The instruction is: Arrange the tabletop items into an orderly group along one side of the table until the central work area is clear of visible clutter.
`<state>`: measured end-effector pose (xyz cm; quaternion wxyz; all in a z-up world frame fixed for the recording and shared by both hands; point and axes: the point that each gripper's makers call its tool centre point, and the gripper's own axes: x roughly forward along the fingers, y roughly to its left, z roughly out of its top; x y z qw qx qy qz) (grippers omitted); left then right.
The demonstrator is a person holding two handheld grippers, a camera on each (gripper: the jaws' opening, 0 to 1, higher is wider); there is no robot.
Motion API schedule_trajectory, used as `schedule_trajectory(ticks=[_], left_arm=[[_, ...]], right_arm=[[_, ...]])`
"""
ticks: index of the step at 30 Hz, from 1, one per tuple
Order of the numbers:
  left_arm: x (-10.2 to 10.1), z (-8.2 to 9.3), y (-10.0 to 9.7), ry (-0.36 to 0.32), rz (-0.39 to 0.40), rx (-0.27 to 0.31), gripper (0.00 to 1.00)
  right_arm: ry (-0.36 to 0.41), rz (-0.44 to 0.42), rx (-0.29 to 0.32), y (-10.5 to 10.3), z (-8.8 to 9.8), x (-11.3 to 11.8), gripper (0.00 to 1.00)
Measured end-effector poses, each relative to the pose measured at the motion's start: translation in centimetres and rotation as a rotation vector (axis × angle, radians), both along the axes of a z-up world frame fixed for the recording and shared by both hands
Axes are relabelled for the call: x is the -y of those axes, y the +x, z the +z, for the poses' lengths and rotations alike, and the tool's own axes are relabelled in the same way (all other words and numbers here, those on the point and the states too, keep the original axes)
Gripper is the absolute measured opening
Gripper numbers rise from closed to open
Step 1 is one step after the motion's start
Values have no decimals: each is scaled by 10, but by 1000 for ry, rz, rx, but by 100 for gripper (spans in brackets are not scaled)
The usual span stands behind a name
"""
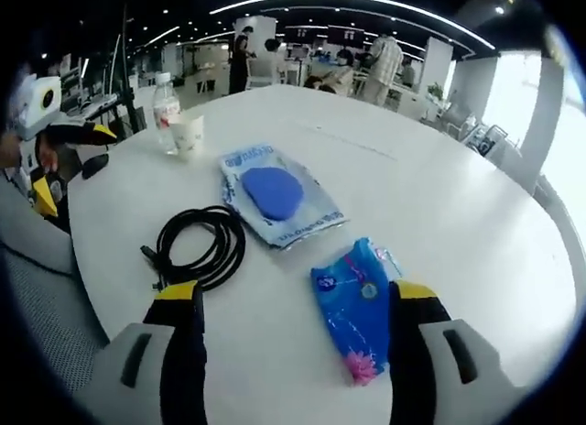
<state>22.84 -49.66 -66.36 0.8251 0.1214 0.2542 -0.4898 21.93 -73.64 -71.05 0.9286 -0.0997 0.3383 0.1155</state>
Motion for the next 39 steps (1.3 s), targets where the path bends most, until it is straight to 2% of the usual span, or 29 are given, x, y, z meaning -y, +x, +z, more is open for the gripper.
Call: schedule_trajectory(ticks=[3,9,14,21,27,31,39], left_arm=[[9,1,9,-8,-8,-5,86],[20,-5,24,23,-36,2,79],[27,-10,40,37,-17,-13,76],[35,-15,62,19,12,-41,66],[43,-21,82,-2,63,-63,65],[50,-29,88,-15,90,-93,65],[53,-36,99,-22,142,-111,64]], right_arm=[[20,-23,2,1,1,0,82],[52,-59,8,3,2,-3,79],[81,-85,10,4,1,-7,78],[108,-104,4,6,-2,-12,75],[144,-136,-4,10,-8,-15,73],[167,-147,27,15,-6,-17,68],[214,-177,31,21,-11,-20,62]])
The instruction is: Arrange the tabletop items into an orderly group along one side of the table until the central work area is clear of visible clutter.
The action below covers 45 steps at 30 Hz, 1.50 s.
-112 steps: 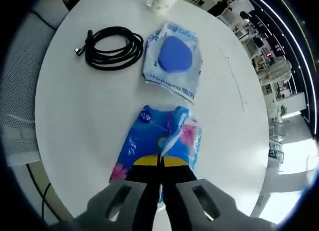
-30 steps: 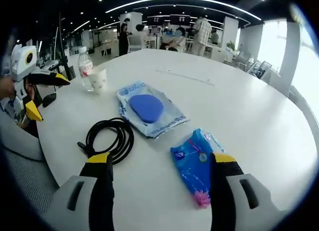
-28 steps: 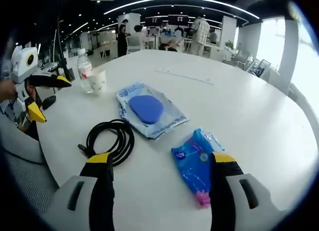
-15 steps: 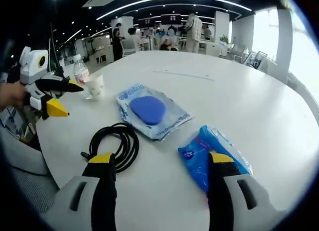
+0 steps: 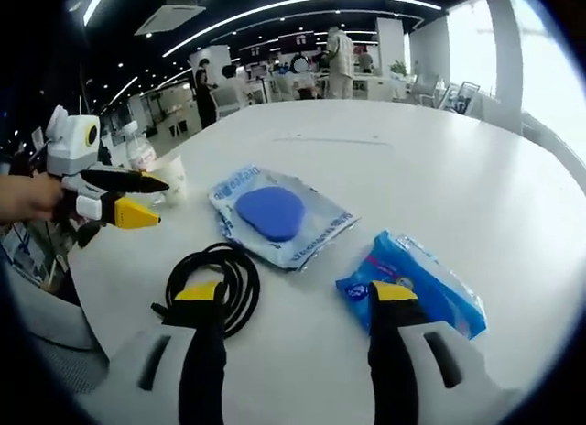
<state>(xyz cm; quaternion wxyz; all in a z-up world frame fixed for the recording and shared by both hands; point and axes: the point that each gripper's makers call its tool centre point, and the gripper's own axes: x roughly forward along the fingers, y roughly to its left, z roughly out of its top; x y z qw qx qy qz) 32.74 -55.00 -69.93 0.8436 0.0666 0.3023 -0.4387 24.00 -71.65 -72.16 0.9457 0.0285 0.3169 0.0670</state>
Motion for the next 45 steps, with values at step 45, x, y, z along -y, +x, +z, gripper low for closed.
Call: schedule_trajectory(ticks=[45], left_arm=[[15,-32,54,-65,149,-71,51]], right_arm=[[230,-241,-39,30,-28,2,33]])
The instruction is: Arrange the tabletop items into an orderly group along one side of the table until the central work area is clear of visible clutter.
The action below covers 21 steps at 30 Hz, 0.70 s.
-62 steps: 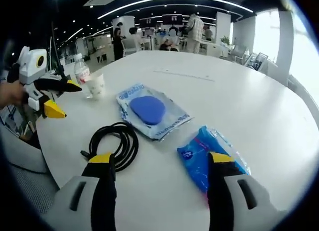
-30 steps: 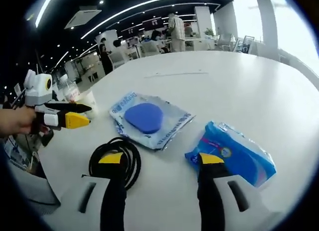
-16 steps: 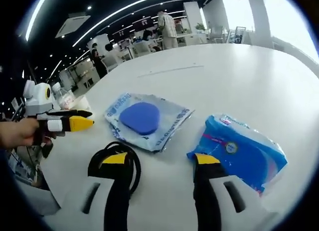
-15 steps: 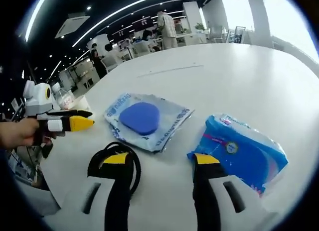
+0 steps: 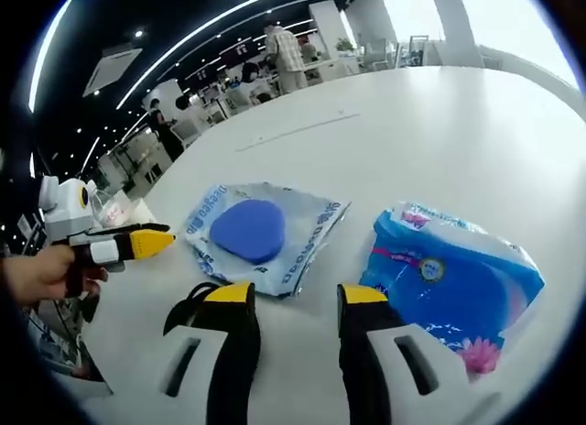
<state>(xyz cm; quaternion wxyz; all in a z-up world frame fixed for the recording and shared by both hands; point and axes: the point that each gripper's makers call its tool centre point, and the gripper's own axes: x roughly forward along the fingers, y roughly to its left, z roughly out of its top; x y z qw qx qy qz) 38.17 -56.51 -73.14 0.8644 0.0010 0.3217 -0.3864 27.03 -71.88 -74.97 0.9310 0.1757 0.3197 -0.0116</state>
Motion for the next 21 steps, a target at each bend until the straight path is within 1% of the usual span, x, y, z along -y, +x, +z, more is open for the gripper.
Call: schedule_trajectory(ticks=[2,4,6,8,11,14,15,16,17,20,21], left_arm=[[1,-2,2,2,4,-4,51],[2,-5,3,2,7,-10,50],[3,-8,4,1,10,-20,50],[4,-12,8,-6,29,-36,49],[5,-16,14,-22,70,-53,45],[6,-18,17,-38,81,-56,39],[7,-21,17,-35,78,-65,36],[7,-22,16,-30,84,-63,35],[6,-22,16,-26,92,-58,34],[4,-22,19,-55,139,-71,30],[4,-23,18,-53,138,-74,28]], right_arm=[[10,-4,-2,1,-1,-1,33],[32,-13,-4,3,-3,-3,31],[39,-16,-8,5,-5,-5,29],[46,-20,-9,7,-7,-6,28],[52,-23,-11,9,-9,-8,24],[61,-28,-15,11,-11,-10,20],[75,-31,-16,12,-12,-11,18],[85,-31,-20,13,-13,-12,17],[86,-31,-24,13,-14,-13,16],[86,-32,-28,15,-16,-13,15],[89,-35,-29,16,-16,-13,15]])
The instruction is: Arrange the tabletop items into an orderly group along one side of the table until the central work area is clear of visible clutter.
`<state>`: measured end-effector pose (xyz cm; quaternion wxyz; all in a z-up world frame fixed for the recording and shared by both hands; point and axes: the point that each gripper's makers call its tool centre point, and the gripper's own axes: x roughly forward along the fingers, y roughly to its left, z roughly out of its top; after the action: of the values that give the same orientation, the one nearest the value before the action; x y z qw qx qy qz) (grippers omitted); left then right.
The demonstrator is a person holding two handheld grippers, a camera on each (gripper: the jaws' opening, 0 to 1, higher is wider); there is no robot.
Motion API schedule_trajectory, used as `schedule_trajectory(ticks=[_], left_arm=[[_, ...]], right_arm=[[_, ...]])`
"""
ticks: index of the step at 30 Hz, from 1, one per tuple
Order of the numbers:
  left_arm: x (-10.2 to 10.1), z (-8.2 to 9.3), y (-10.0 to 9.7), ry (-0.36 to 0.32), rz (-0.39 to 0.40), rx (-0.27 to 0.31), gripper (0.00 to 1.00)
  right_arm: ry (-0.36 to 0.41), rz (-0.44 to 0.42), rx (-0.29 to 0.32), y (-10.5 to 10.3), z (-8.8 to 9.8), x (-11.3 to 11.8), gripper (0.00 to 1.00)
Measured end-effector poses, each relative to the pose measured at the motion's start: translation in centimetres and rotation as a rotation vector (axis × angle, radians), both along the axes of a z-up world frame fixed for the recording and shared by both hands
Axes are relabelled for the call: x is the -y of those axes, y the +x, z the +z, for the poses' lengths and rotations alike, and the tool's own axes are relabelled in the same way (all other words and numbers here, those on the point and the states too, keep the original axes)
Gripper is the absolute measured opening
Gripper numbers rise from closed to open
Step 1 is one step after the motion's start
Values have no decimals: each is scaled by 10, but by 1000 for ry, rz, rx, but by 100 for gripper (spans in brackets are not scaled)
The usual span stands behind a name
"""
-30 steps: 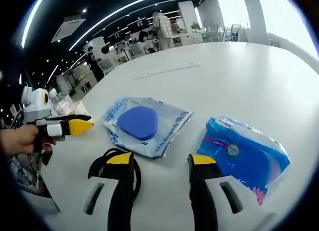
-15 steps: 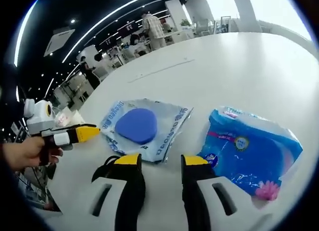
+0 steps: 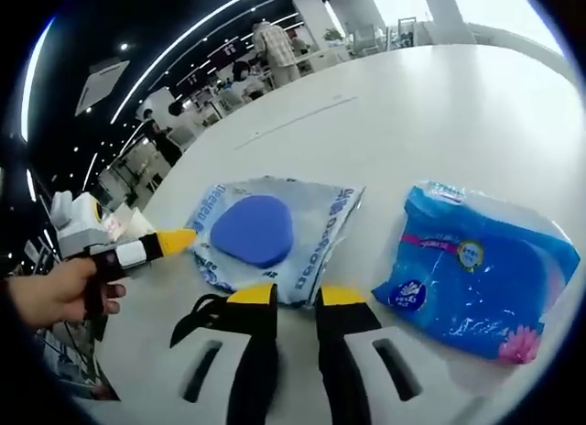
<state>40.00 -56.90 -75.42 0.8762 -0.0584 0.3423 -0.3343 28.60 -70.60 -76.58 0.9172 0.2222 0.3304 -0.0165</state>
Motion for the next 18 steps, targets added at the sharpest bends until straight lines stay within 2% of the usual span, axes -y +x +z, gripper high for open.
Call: schedule_trajectory(ticks=[7,12,15,18], left_arm=[[2,0,2,5,6,14,22],[4,-2,-3,35,-18,30,12],[-1,-2,3,39,-13,42,4],[1,-2,1,53,-58,49,2]], right_arm=[[7,-13,-6,2,-1,3,7],[-11,-3,-9,3,-2,3,3],[-22,19,-8,3,-1,2,2],[-50,43,-3,3,1,2,1]])
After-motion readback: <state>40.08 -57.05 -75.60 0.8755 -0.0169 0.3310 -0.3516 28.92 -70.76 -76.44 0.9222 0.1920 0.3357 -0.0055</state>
